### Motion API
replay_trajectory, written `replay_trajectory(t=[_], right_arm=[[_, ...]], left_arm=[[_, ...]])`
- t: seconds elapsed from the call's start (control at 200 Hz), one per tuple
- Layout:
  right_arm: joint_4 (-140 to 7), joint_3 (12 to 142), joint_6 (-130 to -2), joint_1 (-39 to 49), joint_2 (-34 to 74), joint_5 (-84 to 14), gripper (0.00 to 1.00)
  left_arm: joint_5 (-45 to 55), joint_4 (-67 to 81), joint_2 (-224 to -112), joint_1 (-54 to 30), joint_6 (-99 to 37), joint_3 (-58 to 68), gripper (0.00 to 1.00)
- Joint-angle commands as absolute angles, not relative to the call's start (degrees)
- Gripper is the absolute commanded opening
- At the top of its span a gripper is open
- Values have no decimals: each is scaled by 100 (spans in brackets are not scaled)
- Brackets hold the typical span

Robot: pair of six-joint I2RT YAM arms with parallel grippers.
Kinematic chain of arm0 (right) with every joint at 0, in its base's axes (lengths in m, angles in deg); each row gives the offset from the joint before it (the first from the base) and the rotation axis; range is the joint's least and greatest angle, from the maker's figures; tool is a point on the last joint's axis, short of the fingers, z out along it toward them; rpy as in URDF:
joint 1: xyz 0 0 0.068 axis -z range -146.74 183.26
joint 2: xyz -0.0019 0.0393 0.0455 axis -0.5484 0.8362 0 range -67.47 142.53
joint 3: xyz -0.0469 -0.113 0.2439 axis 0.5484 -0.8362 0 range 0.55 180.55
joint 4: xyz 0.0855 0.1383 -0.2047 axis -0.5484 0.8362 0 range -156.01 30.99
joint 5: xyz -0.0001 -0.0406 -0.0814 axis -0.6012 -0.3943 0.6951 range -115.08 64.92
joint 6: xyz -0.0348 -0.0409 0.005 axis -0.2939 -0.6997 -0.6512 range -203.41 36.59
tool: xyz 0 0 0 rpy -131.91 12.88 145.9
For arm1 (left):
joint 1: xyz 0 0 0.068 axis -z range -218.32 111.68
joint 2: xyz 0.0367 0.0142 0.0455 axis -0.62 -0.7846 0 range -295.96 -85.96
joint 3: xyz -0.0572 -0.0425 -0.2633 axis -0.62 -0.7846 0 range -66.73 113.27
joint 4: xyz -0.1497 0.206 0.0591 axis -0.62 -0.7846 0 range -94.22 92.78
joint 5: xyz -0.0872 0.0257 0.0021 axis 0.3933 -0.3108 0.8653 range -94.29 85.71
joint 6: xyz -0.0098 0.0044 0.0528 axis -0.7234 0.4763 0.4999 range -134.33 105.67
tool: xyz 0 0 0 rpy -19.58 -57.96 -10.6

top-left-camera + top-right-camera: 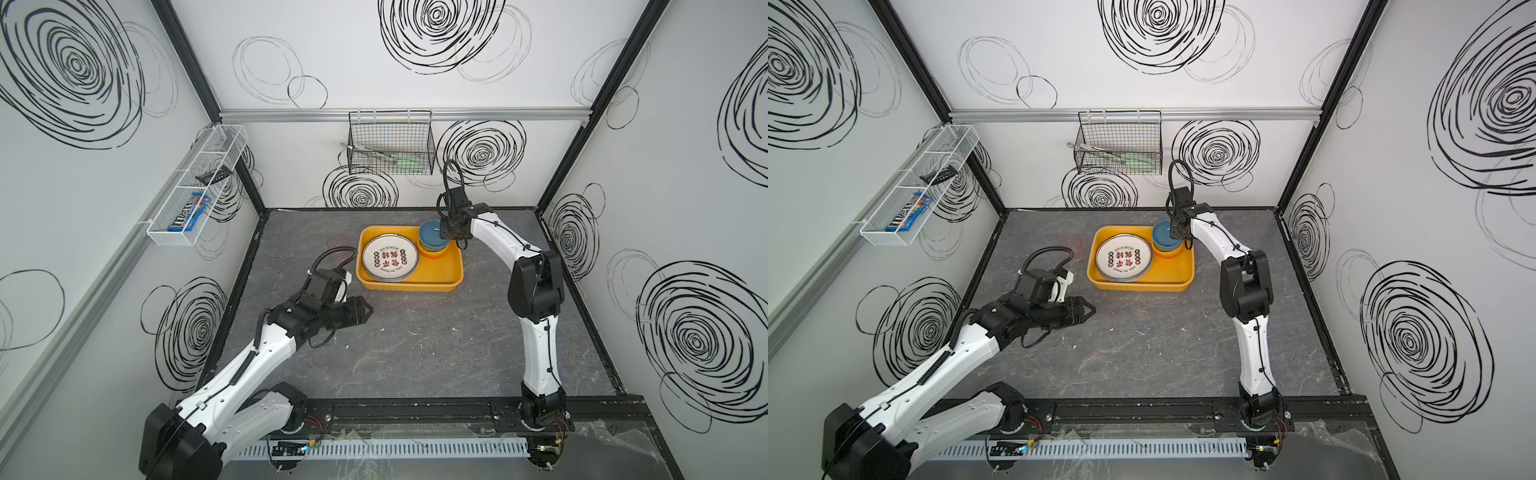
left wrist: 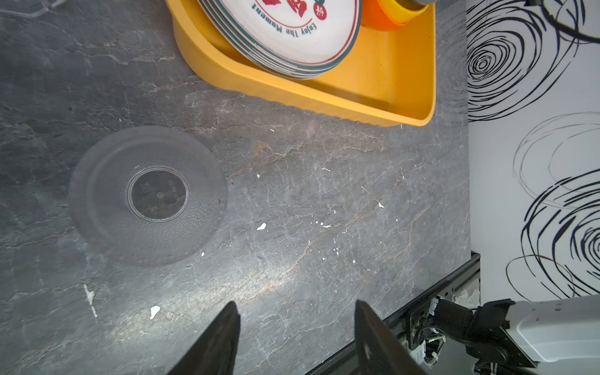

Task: Place the mixed dishes into the plastic bin
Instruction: 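Lower the blue bowl onto the yellow bowl and open the right gripper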

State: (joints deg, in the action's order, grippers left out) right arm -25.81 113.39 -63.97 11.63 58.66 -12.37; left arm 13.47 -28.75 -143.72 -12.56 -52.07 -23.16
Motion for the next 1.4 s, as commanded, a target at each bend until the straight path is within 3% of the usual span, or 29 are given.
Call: replay_trajectory(t=[0.0,0.32,0.5,0.76,1.396], right_arm=[[-2353,11579,-6284,1188,5953,-1228,0],[-2368,11544,-6224,1186,6054,-1260,1],[-2339,11523,-6193,1180,6072,-1279,8],[-2298,11517,-6149,1151,6000,-1276,25],[-2266,11132,-6108,1022,4933,-1357,35]], left_arm=[[1390,-2677,-14400,-1308,-5250,-2359,60],[1392,-2658,-14401,-1315,-5250,-2410,60],[1391,-2662,-14363,-1316,-5251,-2436,60],[1375,-2688,-14293,-1333,-5261,-2448,60],[1135,-3010,-14098,-1778,-5091,-2271,61]])
